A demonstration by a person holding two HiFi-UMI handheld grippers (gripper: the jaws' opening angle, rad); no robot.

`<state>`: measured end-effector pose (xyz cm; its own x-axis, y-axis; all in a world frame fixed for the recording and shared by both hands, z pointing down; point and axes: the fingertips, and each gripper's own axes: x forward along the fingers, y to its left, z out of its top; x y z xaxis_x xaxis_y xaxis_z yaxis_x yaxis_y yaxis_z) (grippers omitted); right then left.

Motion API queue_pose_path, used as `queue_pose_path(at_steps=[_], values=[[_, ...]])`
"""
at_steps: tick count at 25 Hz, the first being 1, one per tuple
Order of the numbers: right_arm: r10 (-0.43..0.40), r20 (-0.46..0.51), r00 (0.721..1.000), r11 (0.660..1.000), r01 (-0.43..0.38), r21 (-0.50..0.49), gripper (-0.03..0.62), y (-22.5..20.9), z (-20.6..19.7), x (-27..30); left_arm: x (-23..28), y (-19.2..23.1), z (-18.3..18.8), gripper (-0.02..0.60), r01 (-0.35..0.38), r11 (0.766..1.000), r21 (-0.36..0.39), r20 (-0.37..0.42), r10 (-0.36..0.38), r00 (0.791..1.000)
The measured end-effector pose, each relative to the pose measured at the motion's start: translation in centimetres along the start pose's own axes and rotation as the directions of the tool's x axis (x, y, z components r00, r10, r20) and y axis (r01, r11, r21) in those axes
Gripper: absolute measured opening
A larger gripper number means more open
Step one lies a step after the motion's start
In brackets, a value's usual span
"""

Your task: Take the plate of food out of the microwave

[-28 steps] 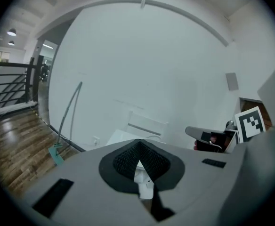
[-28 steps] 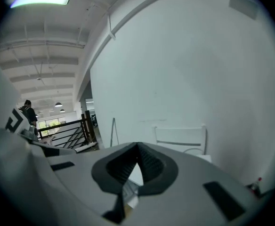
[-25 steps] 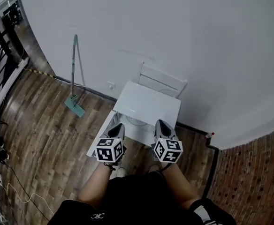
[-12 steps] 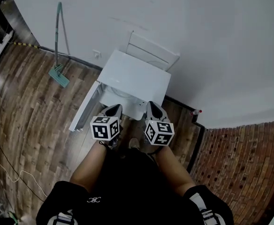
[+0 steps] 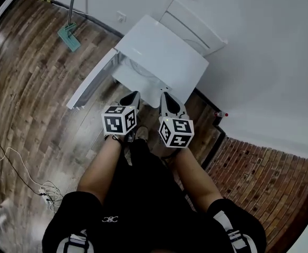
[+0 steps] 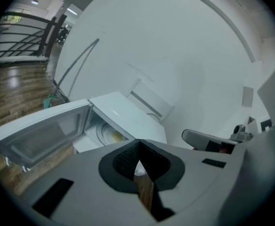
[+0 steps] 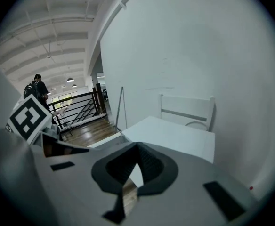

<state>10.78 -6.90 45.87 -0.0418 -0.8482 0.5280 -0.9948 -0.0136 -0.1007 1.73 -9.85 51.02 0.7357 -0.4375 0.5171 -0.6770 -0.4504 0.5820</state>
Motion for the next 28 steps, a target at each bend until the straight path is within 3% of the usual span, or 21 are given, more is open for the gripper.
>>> queue_pose_path(at_steps=[7, 12, 18, 20, 23, 28], values=[[0.099, -0.051, 0.994, 0.992, -0.103, -0.067, 0.012, 1.6, -5.9, 5.5, 5.6, 6.4, -3.3, 0.000, -0.037, 0.984, -0.174, 0.066, 0.050, 0.997], [0.133, -0.081, 0.988, 0.987, -0.139, -0.083, 0.014, 1.4, -10.4, 8.2, 10.9, 11.0, -6.2, 0.076, -0.021, 0.951, -0.307, 0.086, 0.050, 0.995], [0.126, -0.122, 0.984, 0.988, -0.136, -0.074, 0.012, -0.7, -14.9, 9.6, 17.9, 14.2, -8.0, 0.205, 0.031, 0.893, -0.449, 0.111, 0.021, 0.994], [0.122, -0.142, 0.982, 0.989, -0.133, -0.071, 0.013, -1.2, -16.2, 9.5, 19.9, 14.8, -8.4, 0.240, 0.028, 0.877, -0.479, 0.104, 0.025, 0.994], [0.125, -0.156, 0.980, 0.988, -0.138, -0.070, 0.013, -1.9, -17.1, 9.2, 22.8, 15.3, -9.0, 0.273, -0.011, 0.873, -0.488, 0.076, 0.055, 0.996], [0.133, -0.167, 0.977, 0.986, -0.148, -0.080, 0.012, -2.8, -17.8, 8.5, 26.8, 15.9, -10.0, 0.288, -0.092, 0.857, -0.507, 0.031, 0.124, 0.992]])
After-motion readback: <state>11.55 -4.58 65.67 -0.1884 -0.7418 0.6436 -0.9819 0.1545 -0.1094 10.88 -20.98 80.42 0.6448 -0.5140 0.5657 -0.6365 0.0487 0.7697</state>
